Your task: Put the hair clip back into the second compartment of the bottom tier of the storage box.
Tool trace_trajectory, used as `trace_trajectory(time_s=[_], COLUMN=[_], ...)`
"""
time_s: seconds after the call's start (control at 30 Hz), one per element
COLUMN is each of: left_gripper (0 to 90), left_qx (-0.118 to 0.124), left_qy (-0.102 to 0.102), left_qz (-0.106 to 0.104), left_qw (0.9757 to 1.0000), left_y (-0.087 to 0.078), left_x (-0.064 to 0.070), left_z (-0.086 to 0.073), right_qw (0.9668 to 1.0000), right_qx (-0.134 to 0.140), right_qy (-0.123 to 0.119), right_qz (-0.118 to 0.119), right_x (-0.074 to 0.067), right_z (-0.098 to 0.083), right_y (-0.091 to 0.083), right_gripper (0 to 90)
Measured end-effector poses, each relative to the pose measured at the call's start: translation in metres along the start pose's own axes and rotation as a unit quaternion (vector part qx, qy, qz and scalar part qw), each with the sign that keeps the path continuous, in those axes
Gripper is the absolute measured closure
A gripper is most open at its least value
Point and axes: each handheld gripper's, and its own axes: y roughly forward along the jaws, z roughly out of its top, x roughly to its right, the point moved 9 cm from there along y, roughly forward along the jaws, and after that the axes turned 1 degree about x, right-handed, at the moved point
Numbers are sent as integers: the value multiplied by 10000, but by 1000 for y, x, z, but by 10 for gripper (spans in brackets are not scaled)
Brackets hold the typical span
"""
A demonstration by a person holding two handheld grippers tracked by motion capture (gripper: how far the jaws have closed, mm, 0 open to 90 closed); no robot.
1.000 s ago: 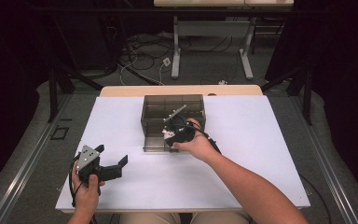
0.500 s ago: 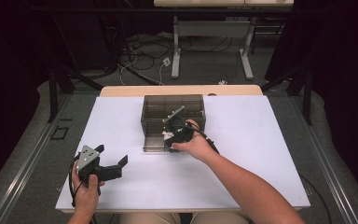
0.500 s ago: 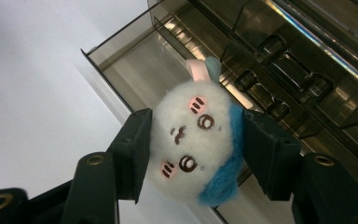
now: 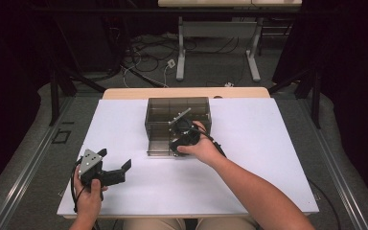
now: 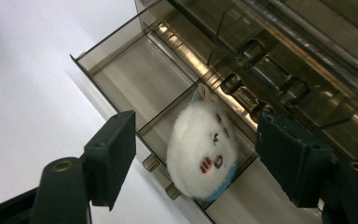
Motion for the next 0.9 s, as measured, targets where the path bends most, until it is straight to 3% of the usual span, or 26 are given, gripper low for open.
trace_trajectory(time_s=[0.07,0.2,0.3,0.4,0.47,0.5,0.8,0.83,0.9], left_gripper=[4,4,4,4,4,4,4,4,4], left_qx=[0,-18,-15,-5,-20,-34,-37,-38,-30], left_qy=[7,2,-15,-11,-10,25,-15,-20,-13], left_qz=[13,21,26,27,33,38,33,28,27], left_qw=[10000,10000,10000,10000,10000,10000,10000,10000,10000], left_y=[0,1,1,2,3,3,2,2,2], left_x=[-1,-1,-1,-1,-1,-2,-1,-1,0], left_z=[0,0,0,1,1,0,0,0,0], right_qw=[10000,9997,9997,9988,9988,9983,9974,9980,9970], right_qx=[56,183,111,294,261,390,496,406,547], right_qy=[-68,158,192,351,350,383,522,491,537], right_qz=[1,60,120,169,203,178,42,1,-38], right_x=[1,0,0,-2,-3,-3,-2,-1,0], right_z=[1,3,1,4,4,6,6,5,6], right_y=[-3,-8,-12,-15,-19,-19,-28,-30,-32], right_gripper=[278,229,206,189,181,178,153,153,153])
